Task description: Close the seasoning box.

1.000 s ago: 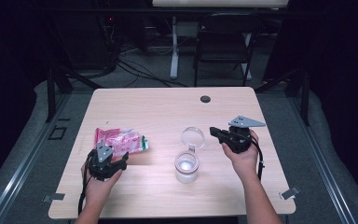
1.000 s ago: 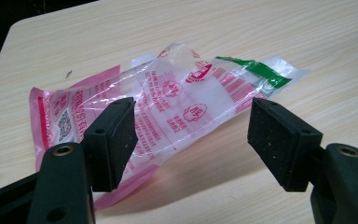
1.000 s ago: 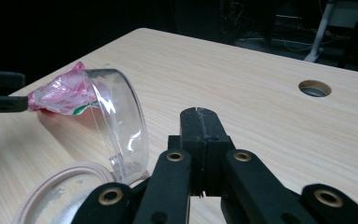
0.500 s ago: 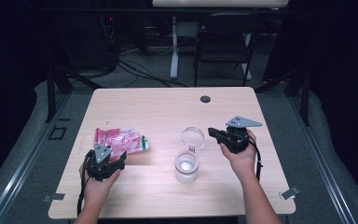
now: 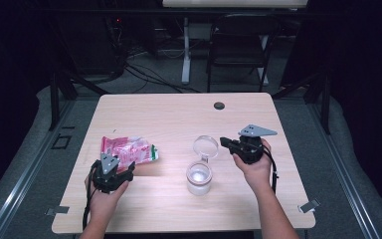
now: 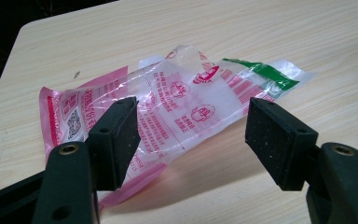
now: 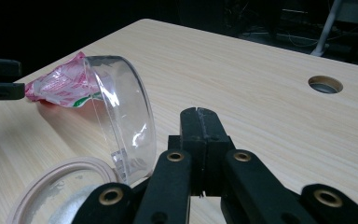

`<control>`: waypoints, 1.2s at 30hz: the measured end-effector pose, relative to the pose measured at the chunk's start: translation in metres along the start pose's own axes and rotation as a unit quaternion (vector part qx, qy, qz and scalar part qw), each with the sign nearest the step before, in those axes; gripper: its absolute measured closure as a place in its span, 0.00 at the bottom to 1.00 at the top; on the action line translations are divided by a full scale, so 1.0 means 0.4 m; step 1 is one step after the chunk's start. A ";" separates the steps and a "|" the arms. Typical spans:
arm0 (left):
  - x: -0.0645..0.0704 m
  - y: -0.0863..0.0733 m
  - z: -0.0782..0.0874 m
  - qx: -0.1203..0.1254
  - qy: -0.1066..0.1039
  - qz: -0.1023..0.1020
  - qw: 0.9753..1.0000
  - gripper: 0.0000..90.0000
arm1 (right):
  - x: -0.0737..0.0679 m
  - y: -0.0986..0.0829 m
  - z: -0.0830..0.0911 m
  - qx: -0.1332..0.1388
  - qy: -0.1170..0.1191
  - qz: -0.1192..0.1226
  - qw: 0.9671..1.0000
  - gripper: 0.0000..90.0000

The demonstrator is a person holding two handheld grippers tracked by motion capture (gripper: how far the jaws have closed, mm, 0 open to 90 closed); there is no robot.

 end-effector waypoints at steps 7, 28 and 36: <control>0.002 0.000 -0.001 -0.001 0.000 -0.002 1.000 0.39 | -0.005 -0.002 -0.005 -0.001 0.002 0.002 1.000 1.00; 0.014 0.000 -0.006 -0.004 -0.006 -0.010 1.000 0.39 | -0.019 -0.008 -0.015 -0.009 0.008 0.008 1.000 1.00; 0.016 0.000 -0.010 -0.007 -0.007 -0.011 1.000 0.39 | -0.020 -0.008 -0.014 -0.008 0.009 0.009 1.000 1.00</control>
Point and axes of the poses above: each handheld gripper's, and its own axes: z roughly backward along the jaws, y roughly out of its top, x roughly to its right, the point moved 4 cm from there along -z, roughly forward along the jaws, and after that the axes turned 10 degrees about -z, right-handed, at the moved point
